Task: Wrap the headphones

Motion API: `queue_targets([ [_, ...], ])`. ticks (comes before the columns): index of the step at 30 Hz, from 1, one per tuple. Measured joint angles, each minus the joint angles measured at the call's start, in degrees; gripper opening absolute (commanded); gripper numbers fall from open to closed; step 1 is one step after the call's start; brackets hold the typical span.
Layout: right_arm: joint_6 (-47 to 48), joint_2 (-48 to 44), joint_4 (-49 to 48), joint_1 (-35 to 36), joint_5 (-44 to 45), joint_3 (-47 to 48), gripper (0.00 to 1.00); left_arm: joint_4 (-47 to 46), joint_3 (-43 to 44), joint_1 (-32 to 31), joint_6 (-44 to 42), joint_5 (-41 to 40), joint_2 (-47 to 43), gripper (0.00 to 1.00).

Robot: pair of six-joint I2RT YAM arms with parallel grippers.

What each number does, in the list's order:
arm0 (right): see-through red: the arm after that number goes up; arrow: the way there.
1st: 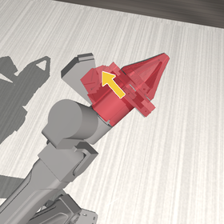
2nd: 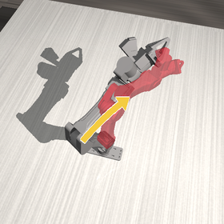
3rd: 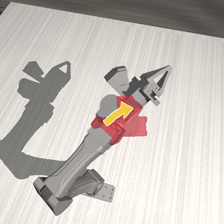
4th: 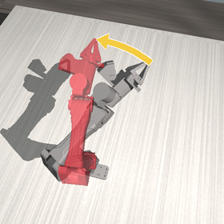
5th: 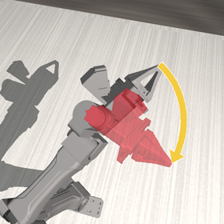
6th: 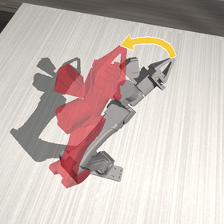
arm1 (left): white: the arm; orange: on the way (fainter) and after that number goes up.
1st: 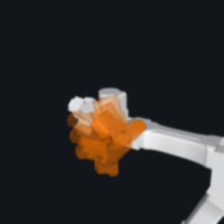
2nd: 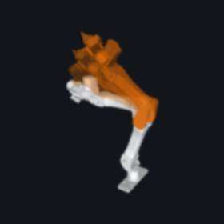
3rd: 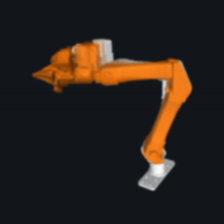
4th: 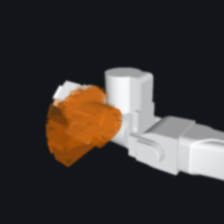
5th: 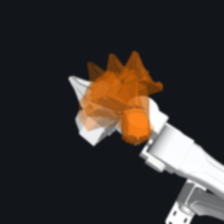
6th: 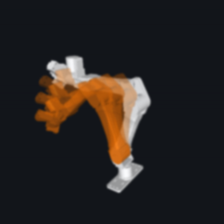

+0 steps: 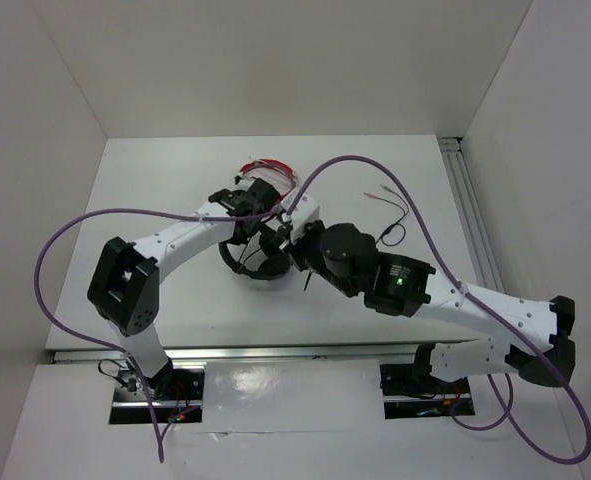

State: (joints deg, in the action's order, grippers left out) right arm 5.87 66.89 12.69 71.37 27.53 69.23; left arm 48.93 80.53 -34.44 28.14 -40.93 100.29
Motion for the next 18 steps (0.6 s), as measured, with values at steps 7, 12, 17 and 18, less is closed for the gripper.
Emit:
queue_targets([
  [7,5.03,-1.33,1.55,-12.85,-3.34,-2.19,0.0,-3.74,-2.23,-0.13,-7.08,11.28,-2.97,0.0],
  [12,7.39,-2.03,0.22,-19.8,-2.67,-2.73,0.0,-6.43,-3.74,-1.01,-10.6,20.31,-4.79,0.0],
  [17,9.77,-2.67,-2.51,-24.09,-0.02,-5.01,0.0,-7.43,-6.84,-3.8,-14.25,26.08,-10.38,0.0],
  [18,10.12,-2.4,-2.75,-24.7,0.22,-5.03,0.0,-7.41,-7.21,-4.9,-14.73,26.8,-11.98,0.0],
])
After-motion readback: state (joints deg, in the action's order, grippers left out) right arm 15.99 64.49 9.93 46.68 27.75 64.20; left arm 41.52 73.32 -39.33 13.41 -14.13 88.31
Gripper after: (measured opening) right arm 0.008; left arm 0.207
